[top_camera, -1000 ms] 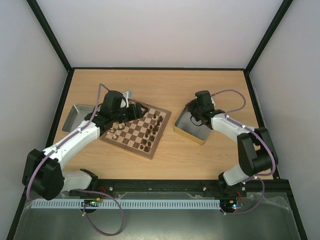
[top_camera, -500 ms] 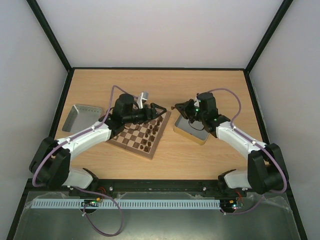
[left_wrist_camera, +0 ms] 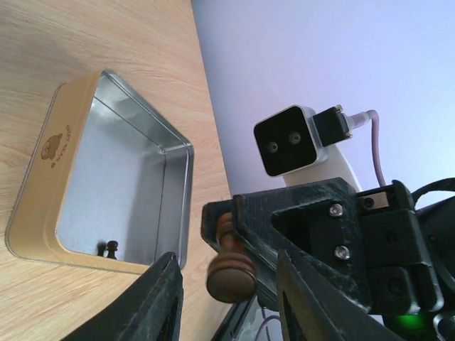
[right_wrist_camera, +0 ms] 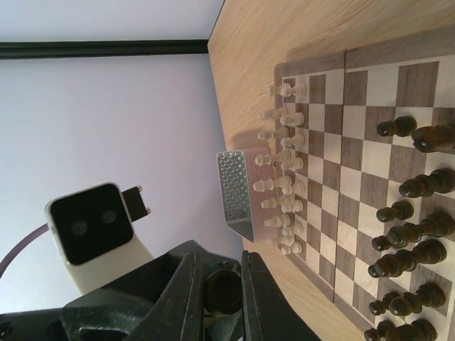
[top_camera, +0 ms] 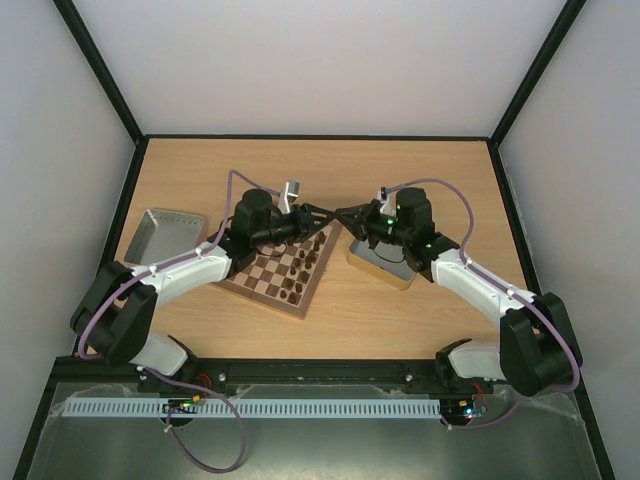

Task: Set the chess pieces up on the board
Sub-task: Place the chess piece on the chessboard.

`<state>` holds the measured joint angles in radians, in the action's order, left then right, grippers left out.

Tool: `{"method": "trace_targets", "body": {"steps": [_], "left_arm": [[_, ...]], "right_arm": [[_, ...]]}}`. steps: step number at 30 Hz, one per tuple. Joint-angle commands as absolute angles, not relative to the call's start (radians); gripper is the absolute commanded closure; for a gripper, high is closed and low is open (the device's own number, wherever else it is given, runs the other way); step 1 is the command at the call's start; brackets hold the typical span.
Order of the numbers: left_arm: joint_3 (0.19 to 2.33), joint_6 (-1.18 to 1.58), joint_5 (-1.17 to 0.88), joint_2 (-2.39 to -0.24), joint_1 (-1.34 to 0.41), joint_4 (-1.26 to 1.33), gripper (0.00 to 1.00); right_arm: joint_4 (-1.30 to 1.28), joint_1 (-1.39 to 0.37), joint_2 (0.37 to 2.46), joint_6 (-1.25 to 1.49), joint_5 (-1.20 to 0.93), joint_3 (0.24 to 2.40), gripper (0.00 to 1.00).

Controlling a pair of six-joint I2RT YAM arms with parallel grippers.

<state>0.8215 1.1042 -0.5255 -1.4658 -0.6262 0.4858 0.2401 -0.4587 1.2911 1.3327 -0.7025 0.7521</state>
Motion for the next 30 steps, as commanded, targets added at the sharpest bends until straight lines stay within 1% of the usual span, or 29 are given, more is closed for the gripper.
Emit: {"method": "trace_targets", "body": {"steps": [1, 3, 7, 9, 11, 13, 14, 16, 22, 24, 28, 30], "left_arm": [[0.819, 1.103, -0.523, -1.488, -0.627, 0.546, 0.65], [0.82, 1.097, -0.524, -1.491, -0.627, 0.548, 0.69], [0.819, 1.09, -0.525, -1.486, -0.627, 0.548, 0.82], [0.82, 1.081, -0.524, -1.481, -0.628, 0.543, 0.88], [0.818, 1.075, -0.53, -1.474, -0.628, 0.539, 0.92], [0.816, 1.065, -0.544, -1.464, -0.627, 0.535, 0.93], [0.816, 1.056, -0.549, -1.454, -0.627, 0.529, 0.94], [0.818, 1.037, -0.567, -1.434, -0.627, 0.519, 0.95], [0.826, 0.995, -0.673, -1.375, -0.626, 0.537, 0.96], [0.83, 0.981, -0.715, -1.353, -0.624, 0.551, 0.96], [0.83, 0.962, -0.762, -1.3, -0.624, 0.58, 0.97], [0.832, 0.956, -0.793, -1.282, -0.624, 0.597, 0.97]], "right_arm": [[0.289, -0.465, 1.264, 1.355, -0.746, 0.741, 0.96], [0.293, -0.465, 1.265, 1.356, -0.752, 0.739, 0.96], [0.288, -0.465, 1.267, 1.346, -0.751, 0.736, 0.95], [0.279, -0.465, 1.269, 1.324, -0.753, 0.739, 0.91], [0.255, -0.465, 1.27, 1.285, -0.755, 0.752, 0.82], [0.262, -0.465, 1.264, 1.258, -0.787, 0.758, 0.69], [0.294, -0.465, 1.254, 1.26, -0.8, 0.749, 0.64], [0.354, -0.466, 1.208, 1.266, -0.806, 0.723, 0.58], [0.508, -0.465, 1.128, 1.254, -0.888, 0.683, 0.59], [0.516, -0.465, 1.117, 1.239, -0.926, 0.689, 0.57], [0.483, -0.465, 1.082, 1.179, -0.98, 0.712, 0.52], [0.486, -0.465, 1.059, 1.162, -0.995, 0.716, 0.51]]}}
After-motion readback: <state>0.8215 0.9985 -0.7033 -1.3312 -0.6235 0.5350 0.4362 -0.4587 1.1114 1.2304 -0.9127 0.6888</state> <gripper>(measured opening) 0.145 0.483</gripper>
